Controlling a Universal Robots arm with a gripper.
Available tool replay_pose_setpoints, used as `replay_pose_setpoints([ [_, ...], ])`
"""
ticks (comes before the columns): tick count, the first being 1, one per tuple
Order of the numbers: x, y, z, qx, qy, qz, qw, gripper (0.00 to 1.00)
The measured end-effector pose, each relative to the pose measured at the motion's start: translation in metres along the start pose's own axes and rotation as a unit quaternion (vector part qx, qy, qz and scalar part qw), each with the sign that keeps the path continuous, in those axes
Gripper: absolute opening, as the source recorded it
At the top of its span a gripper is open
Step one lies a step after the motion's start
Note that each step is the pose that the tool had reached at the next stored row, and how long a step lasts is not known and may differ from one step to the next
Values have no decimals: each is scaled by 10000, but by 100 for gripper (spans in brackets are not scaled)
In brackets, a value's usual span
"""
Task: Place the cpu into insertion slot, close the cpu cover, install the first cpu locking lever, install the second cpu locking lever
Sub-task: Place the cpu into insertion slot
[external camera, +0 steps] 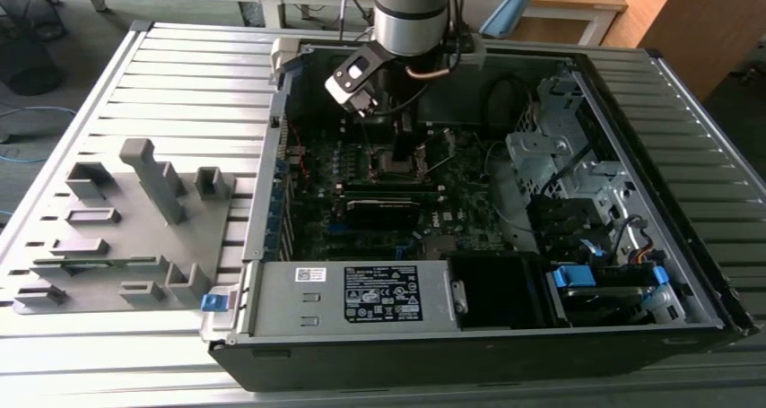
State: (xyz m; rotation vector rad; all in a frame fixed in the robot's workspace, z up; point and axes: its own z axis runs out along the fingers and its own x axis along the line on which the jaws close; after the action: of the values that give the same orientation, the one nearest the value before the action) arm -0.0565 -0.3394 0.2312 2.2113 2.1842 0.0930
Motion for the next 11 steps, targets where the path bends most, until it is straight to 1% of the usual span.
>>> replay_pose_setpoints([
  [5,1,3,-48,0,0,0,10000,61],
  [11,1,4,-57,0,0,0,10000,61],
])
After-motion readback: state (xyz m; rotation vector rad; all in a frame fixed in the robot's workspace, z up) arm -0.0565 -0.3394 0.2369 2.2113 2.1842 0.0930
